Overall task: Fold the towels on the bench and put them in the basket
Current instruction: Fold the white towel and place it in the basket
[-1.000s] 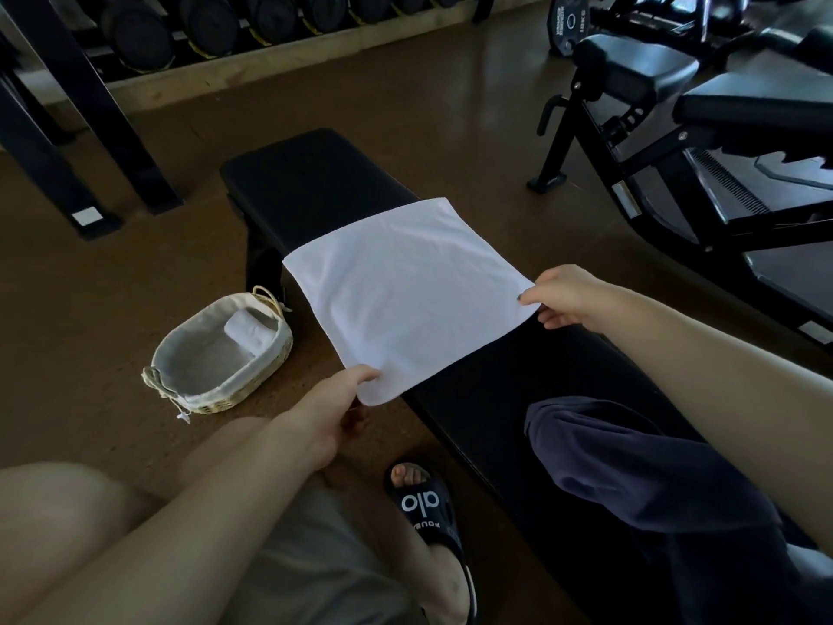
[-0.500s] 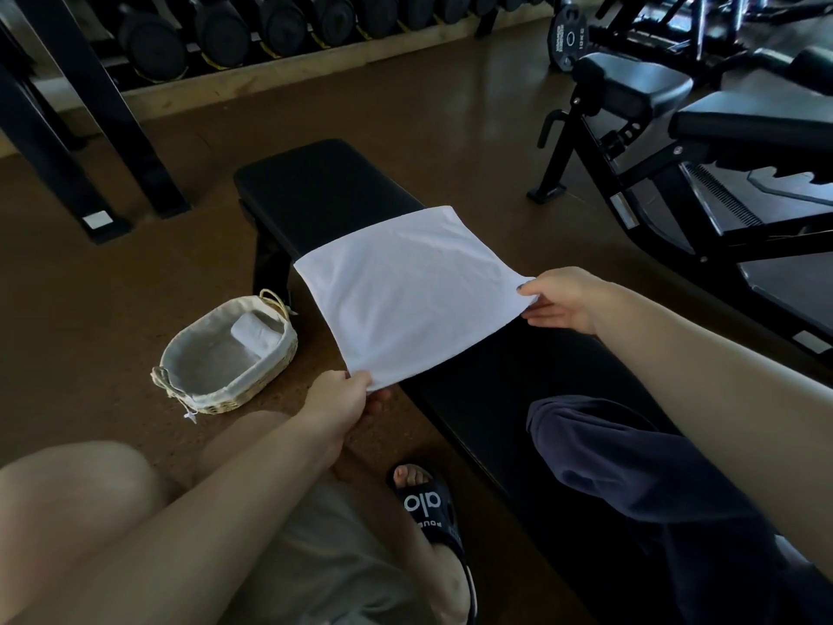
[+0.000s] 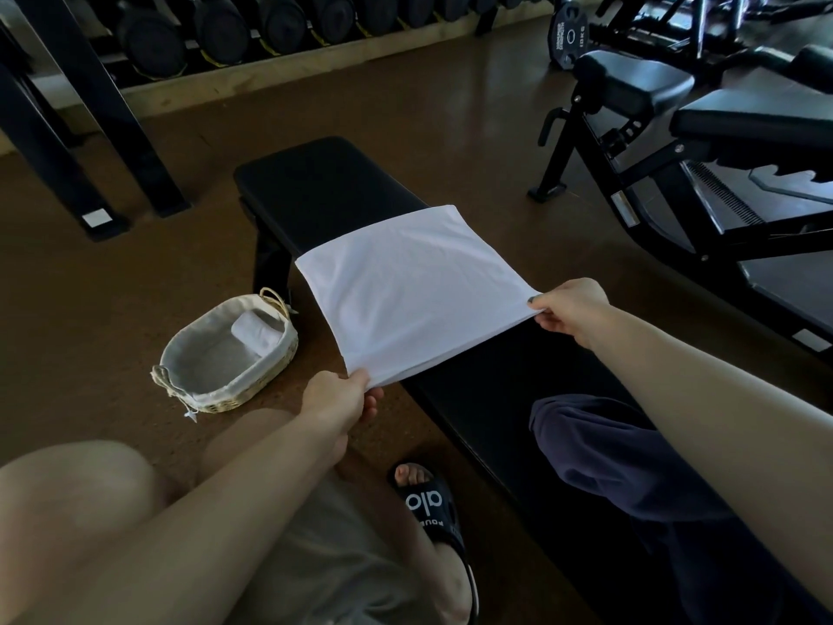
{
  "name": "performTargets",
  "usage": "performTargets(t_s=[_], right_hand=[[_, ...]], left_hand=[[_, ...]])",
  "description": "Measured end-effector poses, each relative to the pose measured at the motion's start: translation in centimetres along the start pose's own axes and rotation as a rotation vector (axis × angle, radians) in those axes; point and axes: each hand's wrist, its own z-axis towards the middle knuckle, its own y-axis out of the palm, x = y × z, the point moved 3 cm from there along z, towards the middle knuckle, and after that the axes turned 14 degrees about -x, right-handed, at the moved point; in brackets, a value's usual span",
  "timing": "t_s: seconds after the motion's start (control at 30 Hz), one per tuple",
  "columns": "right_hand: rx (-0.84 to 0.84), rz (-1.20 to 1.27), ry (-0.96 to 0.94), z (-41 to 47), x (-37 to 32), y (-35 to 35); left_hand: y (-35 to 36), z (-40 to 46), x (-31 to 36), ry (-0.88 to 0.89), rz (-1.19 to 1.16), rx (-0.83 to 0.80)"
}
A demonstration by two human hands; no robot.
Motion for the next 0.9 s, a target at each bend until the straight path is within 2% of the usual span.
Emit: performTargets(t_s=[0.2,0.43,0.5,0.6,0.67,0.7,0.73,0.8,0.9], right_hand=[[0.086,-0.037,-0.008,-0.1,0.0,-0.2],[0.097,-0.483,-0.087,-0.2,-0.8,0.3],[0.076,-0.565,-0.076,0.1,-1.1,0.3],[0.068,-0.752,-0.031,-0.5,-1.9,1.1],[0.225,-1.059,-0.171,-1.1,-3.0,2.4],[0.290,-1.179,-0.326,-1.4,-3.6,3.7],[0.285,-1.230,-0.498,-1.6,-4.0,5.2],[0.078,-1.229,-0.732,-1.6,-4.7,8.8],[-0.200,-1.285,-0.852,-1.0,-5.0,13.4]], left_hand=[[0.1,0.0,-0.1,-0.018,-0.003,0.070],[0.4,0.4,-0.9,-0.035,0.153,0.081],[0.1,0.8,-0.6,-0.034,0.304,0.068],[-0.2,0.5,1.5,0.051,0.679,0.062],[-0.2,-0.1,3.5,0.242,0.970,0.131],[0.2,-0.3,4.6,0.358,1.122,0.160],[0.7,-0.3,5.4,0.456,1.254,0.161],[2.0,0.6,6.4,0.546,1.455,0.116],[3.5,2.7,6.9,0.529,1.567,-0.002]])
